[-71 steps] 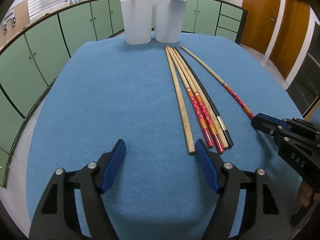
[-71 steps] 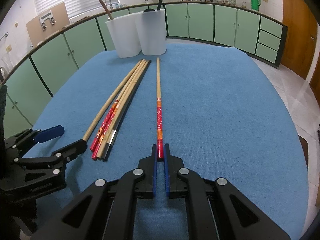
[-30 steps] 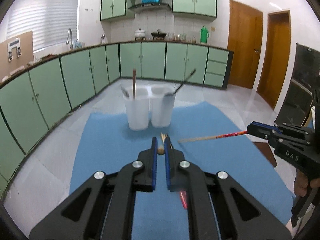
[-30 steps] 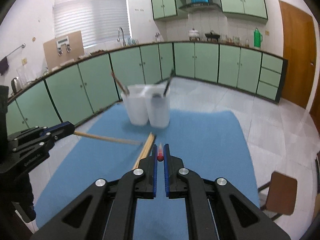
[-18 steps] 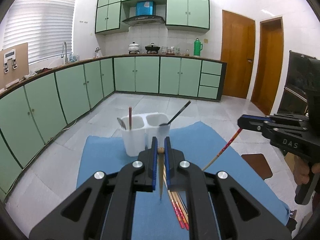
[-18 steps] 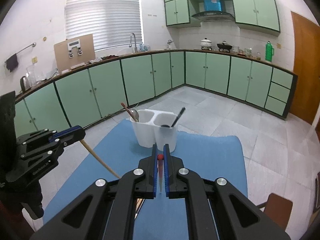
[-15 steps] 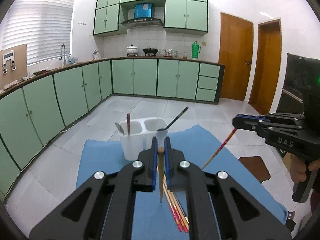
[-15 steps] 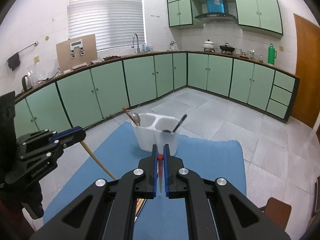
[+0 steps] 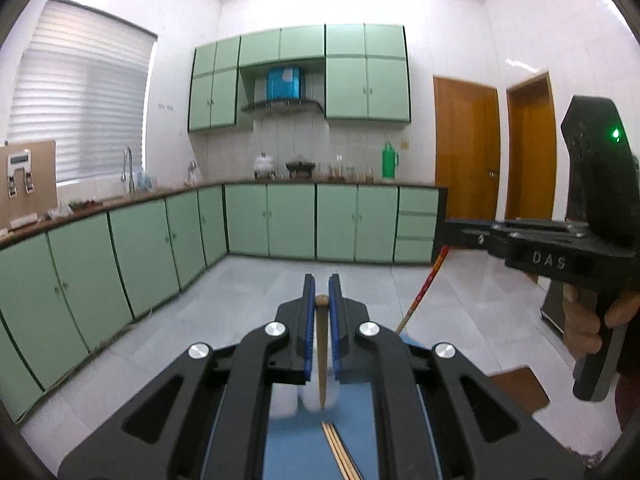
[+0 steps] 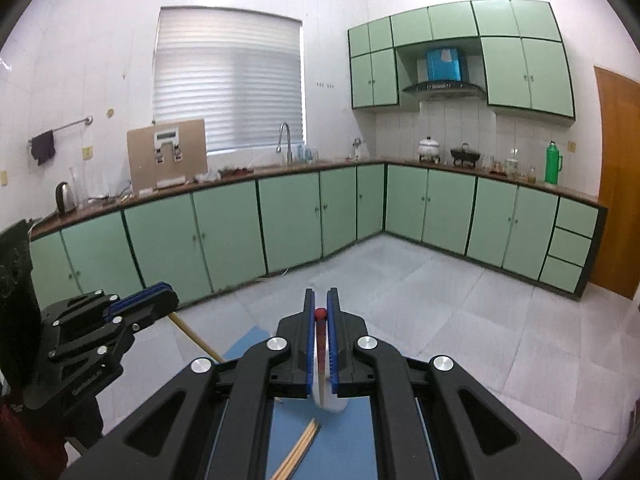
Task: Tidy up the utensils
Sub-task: 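Lift both chopsticks and lower them into the white holder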
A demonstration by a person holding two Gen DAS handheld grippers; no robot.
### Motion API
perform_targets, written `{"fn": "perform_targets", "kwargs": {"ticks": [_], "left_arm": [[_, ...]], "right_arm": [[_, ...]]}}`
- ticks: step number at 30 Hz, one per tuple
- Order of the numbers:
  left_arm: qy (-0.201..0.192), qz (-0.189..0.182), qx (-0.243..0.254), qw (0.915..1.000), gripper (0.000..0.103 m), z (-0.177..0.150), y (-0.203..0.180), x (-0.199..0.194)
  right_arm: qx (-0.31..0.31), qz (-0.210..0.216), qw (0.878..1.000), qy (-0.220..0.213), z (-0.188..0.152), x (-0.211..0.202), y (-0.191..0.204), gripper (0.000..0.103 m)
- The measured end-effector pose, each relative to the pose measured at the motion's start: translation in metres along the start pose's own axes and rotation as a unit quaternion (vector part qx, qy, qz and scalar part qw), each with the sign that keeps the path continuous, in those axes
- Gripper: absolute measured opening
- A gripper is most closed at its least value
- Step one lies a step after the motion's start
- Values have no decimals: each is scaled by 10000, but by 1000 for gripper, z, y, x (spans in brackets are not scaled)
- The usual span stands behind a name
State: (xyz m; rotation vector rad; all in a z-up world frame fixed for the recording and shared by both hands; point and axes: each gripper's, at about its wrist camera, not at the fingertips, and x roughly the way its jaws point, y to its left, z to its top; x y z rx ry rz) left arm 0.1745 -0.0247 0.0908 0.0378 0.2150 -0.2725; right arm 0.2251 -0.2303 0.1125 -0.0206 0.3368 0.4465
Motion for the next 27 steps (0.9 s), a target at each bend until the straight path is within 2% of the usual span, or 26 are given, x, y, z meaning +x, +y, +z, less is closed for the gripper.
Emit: {"fn": "perform_targets", "kwargs": {"ticks": [4,6,13,18,27], "left_arm": [[-227,183,24,9996,6,19,5,26],[-220,223,-25,9995,6,21,7,40],[-166,419,-104,9989,6,6,22,98],[-348,427,-83,9984,6,11,23,114],[-566,403,-144,9975,6,24,24,120]], "right_arm": [[75,-76,9999,-76,19,27,-8,6],[55,-152,9998,-80,20,40,-10,6],[76,-281,9995,81,8,90,-18,6],[214,-369,9985,356,-11,123,-25,6],[230,-397,9982,378,-18,126,-25,6]]}}
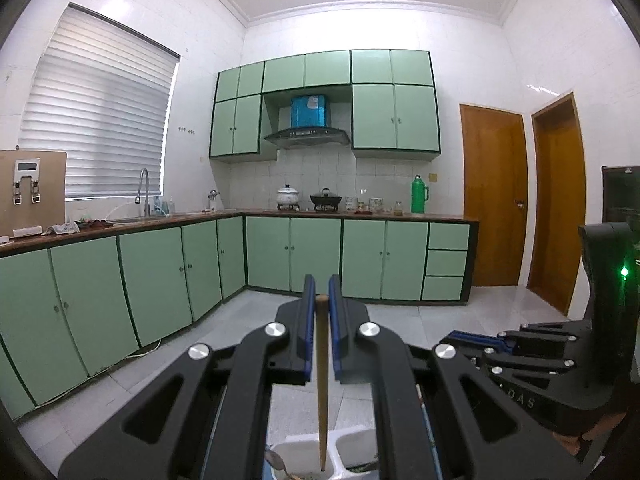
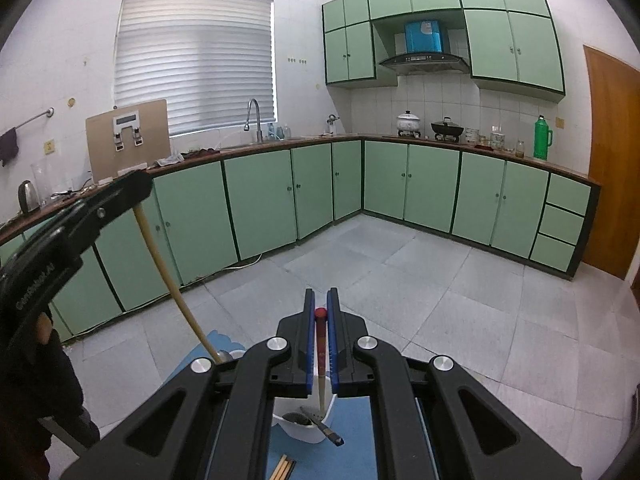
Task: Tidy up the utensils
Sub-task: 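Lift both chopsticks and lower them into the white holder, then open both grippers and withdraw from the holder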
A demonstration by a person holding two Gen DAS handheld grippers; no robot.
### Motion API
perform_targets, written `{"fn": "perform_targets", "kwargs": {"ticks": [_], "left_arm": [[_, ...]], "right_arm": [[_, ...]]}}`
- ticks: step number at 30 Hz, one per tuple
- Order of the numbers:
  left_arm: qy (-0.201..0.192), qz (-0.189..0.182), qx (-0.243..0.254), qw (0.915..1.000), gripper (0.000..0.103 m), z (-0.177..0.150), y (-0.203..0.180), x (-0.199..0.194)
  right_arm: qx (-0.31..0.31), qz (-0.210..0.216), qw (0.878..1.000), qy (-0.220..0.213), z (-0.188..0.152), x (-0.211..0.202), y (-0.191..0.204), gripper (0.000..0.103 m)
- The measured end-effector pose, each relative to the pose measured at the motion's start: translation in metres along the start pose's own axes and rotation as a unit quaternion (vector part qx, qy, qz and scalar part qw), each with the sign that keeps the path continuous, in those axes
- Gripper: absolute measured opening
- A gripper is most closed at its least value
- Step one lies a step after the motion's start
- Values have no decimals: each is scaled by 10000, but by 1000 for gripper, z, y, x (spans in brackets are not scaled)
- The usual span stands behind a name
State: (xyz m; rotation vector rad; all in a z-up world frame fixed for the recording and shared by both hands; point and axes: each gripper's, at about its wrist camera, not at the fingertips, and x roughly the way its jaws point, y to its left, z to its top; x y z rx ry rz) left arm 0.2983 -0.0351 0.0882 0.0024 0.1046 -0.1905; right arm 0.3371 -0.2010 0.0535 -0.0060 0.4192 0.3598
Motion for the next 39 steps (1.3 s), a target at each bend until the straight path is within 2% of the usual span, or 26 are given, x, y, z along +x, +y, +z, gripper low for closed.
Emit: {"fn": "perform_targets", "kwargs": {"ticks": [4,7,8,9,11,14,21,25,28,34,39], "left_arm": [[42,65,10,10000,6,-12,-3,14],[324,29,-104,9994,8,-25,4,25],[481,36,-198,9986,11,-30,7,30],[571,43,-260,9980,20,-33,10,32],[618,60,-324,9975,31,-36,18,31],[642,95,-306,9974,32,-35,24,21],[717,124,-323,9968,50,-41,26,-21],[966,94,-298,9948,61,-62,21,-47],[1342,58,-307,9905,65,-91,17,-69],[2130,21,-354,9764,70,-157,15,-102],[2615,96,-243,9649,72,-201,16,-112]], "right_arm": [[43,-27,10000,8,1,5,0,6],[85,-18,9999,114,-3,11,0,7],[92,-23,9999,129,-4,11,-1,7],[76,-28,9999,139,-6,10,-1,8],[60,-66,9999,112,-9,6,-1,12],[176,-94,9998,63,-12,-3,-8,16],[387,-187,9990,-105,-32,-37,-23,44],[512,-224,9983,-152,-59,-63,-25,61],[584,-271,9979,-57,-86,-78,-22,71],[854,-293,9952,384,-147,-89,-17,77],[960,-425,9912,806,-195,-88,-11,78]]}}
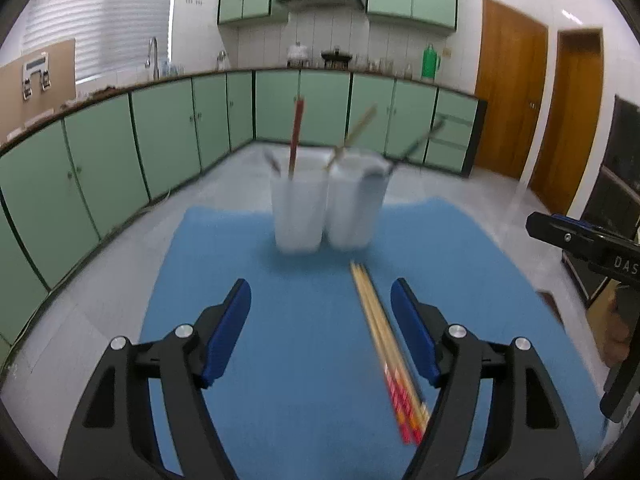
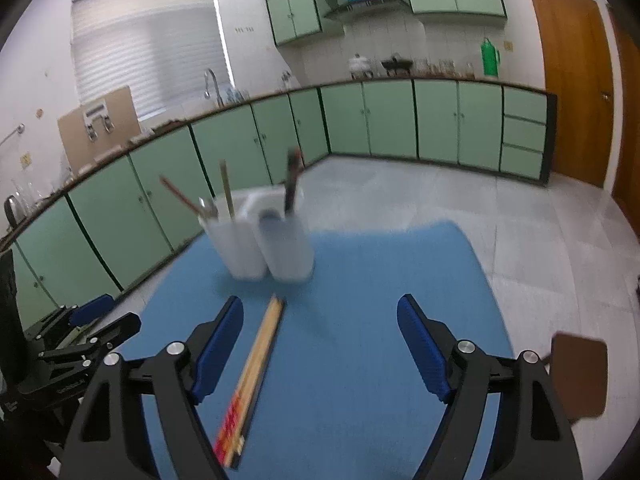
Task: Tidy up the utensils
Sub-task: 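Open both grippers and withdraw from the holder, then move the right gripper to the black chopstick and close on it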
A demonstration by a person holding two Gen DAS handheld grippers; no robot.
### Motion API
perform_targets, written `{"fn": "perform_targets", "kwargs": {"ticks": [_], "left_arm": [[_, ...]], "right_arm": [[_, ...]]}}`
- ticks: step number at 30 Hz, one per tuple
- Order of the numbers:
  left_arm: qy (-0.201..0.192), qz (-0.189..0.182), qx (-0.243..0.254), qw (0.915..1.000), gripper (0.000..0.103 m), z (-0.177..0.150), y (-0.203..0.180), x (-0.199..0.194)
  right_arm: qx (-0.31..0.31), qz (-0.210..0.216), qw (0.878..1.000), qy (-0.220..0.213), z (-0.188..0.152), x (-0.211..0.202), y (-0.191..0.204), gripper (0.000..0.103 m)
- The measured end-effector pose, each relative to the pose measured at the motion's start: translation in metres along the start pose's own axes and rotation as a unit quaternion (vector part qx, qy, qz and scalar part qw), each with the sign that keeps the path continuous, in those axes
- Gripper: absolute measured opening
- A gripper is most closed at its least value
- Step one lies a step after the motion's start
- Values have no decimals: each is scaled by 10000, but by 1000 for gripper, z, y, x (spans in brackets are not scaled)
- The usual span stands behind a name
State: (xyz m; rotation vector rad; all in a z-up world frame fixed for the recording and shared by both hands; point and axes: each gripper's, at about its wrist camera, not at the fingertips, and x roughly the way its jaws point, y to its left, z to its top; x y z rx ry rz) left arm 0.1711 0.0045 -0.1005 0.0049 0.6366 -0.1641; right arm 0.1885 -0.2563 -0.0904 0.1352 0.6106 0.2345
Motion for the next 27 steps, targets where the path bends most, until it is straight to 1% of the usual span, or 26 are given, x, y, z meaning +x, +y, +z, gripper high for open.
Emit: {"fn": "perform_targets", "kwargs": {"ticks": [4,9,13,20,23,27], "left_arm": [[301,44,50,9995,72,-29,4,11],[561,80,50,9984,72,-51,-1,19],[688,145,31,9975,72,-65,0,24],[818,330,29,9961,73,-78,2,28],[868,362,-1,9956,74,-80,5,27],[908,369,-40,9952,74,-81,6,29]], "right_arm": [[53,-71,9997,217,-30,6,1,78],[13,-137,9986,520,-64,16,10,78],[-53,-56,9970,776,-89,23,18,78],[-95,-20,9930,1181,-119,34,34,78],[-223,-8,9910,1322,-130,36,43,77],[-408,-42,9898,1363,-137,39,53,75]]}}
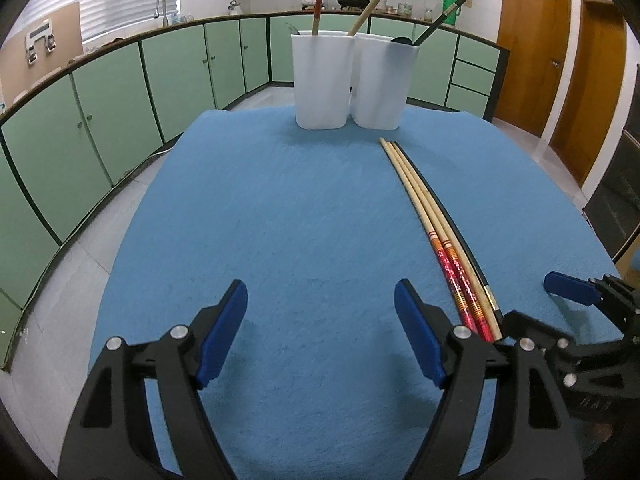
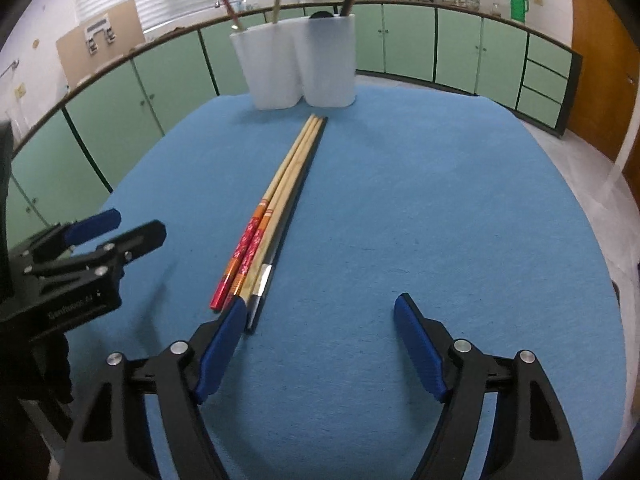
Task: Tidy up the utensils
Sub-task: 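Move the right gripper to the black chopstick and close on it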
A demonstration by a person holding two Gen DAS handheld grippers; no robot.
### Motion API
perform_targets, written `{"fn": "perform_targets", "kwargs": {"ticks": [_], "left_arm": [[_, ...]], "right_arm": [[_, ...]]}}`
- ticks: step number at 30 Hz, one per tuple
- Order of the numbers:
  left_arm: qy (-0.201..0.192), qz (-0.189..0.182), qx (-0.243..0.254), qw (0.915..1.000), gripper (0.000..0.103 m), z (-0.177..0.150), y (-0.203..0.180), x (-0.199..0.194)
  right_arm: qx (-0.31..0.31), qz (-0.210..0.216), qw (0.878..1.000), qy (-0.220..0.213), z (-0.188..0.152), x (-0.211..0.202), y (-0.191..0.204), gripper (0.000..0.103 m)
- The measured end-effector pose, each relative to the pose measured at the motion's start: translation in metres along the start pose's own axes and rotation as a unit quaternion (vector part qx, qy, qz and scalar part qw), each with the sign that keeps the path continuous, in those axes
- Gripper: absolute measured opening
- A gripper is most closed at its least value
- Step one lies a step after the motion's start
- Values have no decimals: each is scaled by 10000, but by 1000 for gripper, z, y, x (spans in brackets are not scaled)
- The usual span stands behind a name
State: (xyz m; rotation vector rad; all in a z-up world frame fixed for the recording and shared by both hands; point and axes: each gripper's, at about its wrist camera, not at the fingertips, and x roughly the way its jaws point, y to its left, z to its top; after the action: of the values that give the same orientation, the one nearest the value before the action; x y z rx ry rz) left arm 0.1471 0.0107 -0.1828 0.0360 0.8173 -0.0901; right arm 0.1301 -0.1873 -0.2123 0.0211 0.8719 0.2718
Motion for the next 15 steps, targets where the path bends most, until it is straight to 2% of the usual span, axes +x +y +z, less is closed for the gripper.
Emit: {"fn": "perform_targets", "kwargs": {"ticks": [6,12,15], "left_arm": [[11,-33,51,10000,75,0,-4,1],[31,-37,61,10000,76,-1,-6,0],[34,-41,62,10000,76,-1,-6,-1]], "right_arm": [[-59,-120,9999,8,2,2,4,75],[-91,-575,9983,-66,3,-3,-5,74],[-1,-440,9990,-86,0,-8,-11,71]]}}
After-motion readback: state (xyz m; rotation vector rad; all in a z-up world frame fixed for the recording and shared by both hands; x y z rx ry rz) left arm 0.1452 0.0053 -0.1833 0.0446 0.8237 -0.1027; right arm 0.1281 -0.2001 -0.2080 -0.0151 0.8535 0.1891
